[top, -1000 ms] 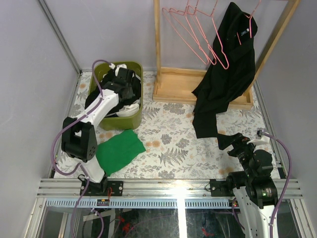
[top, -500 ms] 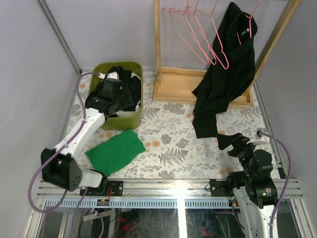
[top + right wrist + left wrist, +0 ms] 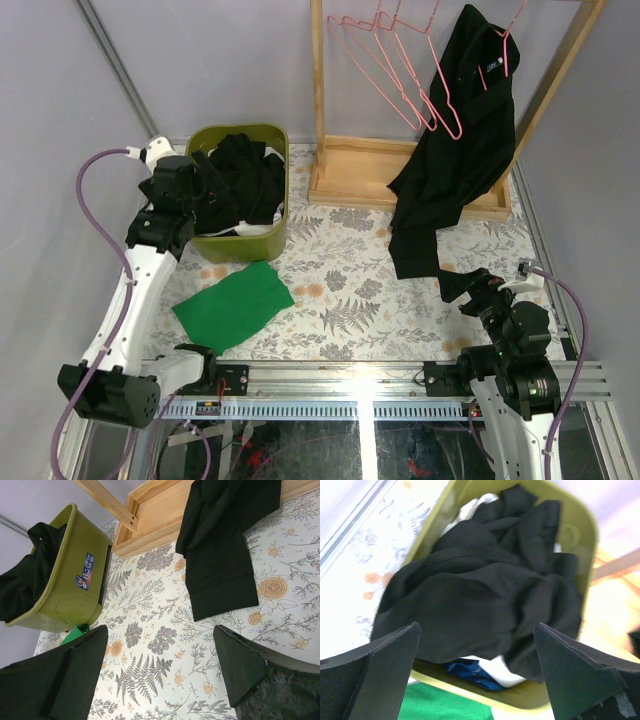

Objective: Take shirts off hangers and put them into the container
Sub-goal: Place the shirt in the bin.

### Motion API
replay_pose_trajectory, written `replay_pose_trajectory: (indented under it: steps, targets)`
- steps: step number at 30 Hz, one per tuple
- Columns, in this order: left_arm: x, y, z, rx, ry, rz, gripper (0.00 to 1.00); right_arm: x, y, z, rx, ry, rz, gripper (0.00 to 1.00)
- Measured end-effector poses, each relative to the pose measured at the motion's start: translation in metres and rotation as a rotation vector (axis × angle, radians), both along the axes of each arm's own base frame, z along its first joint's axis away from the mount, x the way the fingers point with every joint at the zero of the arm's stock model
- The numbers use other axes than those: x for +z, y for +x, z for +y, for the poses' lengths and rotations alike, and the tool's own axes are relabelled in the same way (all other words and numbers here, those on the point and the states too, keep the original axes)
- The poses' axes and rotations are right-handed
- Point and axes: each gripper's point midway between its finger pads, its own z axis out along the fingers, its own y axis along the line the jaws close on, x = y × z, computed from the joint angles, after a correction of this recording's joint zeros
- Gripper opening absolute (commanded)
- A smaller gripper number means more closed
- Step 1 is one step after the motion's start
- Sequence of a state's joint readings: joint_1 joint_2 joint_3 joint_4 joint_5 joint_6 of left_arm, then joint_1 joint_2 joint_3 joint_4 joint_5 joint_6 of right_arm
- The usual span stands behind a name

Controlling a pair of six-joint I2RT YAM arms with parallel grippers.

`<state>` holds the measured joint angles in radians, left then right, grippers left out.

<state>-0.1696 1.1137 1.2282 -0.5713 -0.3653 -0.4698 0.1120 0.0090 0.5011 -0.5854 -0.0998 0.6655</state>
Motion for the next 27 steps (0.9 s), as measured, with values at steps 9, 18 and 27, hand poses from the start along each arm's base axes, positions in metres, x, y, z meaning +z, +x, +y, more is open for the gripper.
replay_pose_trajectory:
  steps: [9,18,27]
  targets:
    - [-0.081,0.026,0.006,0.007,-0.046,0.208,0.8,0.0,0.0,0.0,0.0,0.0,0.0,0.94]
    - [-0.176,0.025,-0.041,-0.186,-0.2,0.436,0.84,0.0,-0.001,0.003,0.018,0.003,0.0,0.94]
    - [-0.123,0.011,-0.045,-0.238,-0.207,0.29,1.0,0.0,-0.001,0.003,0.016,0.003,0.001,0.94]
